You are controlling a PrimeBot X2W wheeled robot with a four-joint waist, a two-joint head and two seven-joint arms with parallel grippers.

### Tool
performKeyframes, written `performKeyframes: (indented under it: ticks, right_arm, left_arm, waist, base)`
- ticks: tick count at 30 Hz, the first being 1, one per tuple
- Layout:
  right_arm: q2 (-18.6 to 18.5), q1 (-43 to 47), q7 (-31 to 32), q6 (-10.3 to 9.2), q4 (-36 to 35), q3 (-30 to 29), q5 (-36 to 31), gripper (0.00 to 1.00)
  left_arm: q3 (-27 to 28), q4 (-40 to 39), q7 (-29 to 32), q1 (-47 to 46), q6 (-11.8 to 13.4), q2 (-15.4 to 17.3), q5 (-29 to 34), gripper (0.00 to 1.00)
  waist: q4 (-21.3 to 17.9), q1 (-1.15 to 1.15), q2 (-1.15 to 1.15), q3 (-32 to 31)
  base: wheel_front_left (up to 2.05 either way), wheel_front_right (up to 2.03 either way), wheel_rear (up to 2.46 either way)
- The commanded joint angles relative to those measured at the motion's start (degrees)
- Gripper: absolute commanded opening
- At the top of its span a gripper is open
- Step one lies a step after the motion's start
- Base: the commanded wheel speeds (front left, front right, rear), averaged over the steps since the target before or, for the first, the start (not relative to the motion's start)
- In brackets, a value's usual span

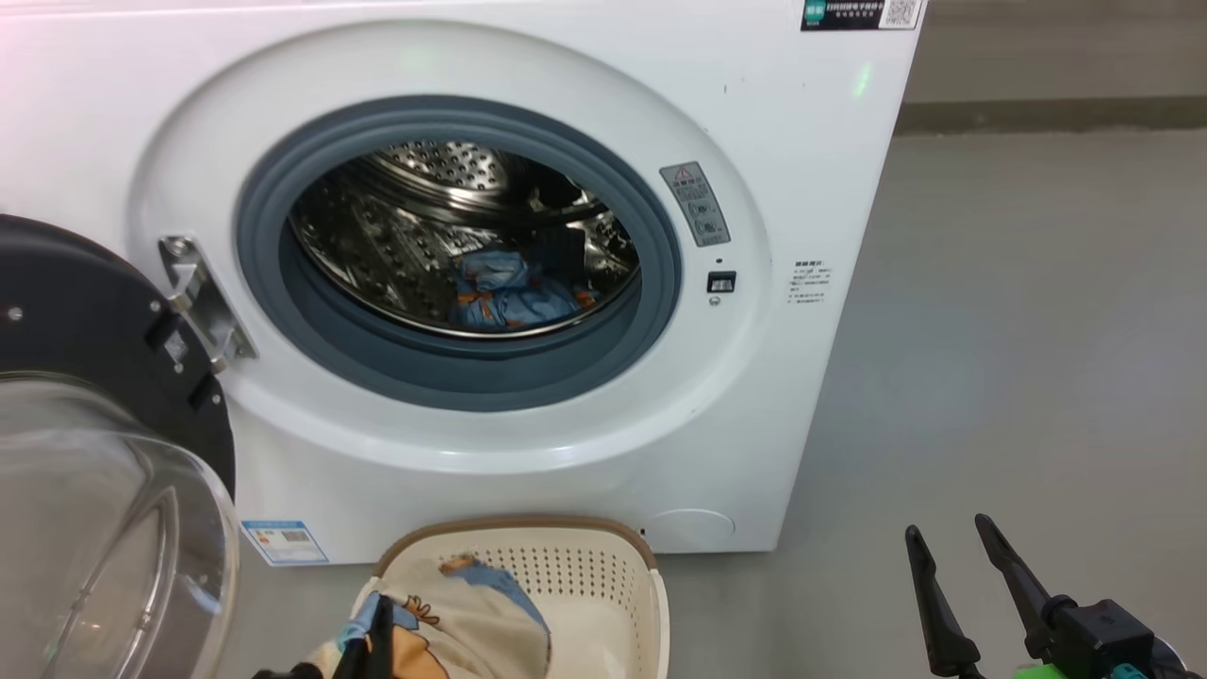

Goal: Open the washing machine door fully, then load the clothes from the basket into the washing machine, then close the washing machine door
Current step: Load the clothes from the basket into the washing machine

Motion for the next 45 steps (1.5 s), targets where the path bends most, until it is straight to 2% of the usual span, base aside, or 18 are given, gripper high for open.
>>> performKeyframes:
  ticks: [1,7,24,45]
  right_arm:
    - [-0.47,-0.29,-0.28,0.34,-1.52,1.23,-0.16,1.0]
    - [-0.47,0.29,-0.28,0.34,-1.51,0.7,-0.17,1.0]
    - [-0.47,0.99,-0.28,0.34,0.26,0.07,-1.63,1.0]
    - [-0.47,0.06,-0.28,0.34,3.0,-0.61,-3.57,1.0]
  left_arm:
    - [2.34,-3.25,-0.79,-0.3,0.44,0.6,0.89,0.0]
    - [2.68,-7.99,-0.79,2.31,1.08,1.15,1.59,0.0]
    - [2.74,-15.03,0.47,3.54,2.2,2.69,1.85,0.0]
    - [1.33,-17.01,0.36,2.7,2.54,2.46,1.25,0.0]
  waist:
    - [0.37,0.01,0.0,-1.1]
    - [0.27,0.01,0.0,-2.64]
    - [-0.3,0.01,0.0,-3.27]
    - [-0.35,0.01,0.0,-1.71]
  base:
    - [0.0,0.0,0.0]
    - [0.0,0.0,0.0]
    - [0.0,0.0,0.0]
    - [0.0,0.0,0.0]
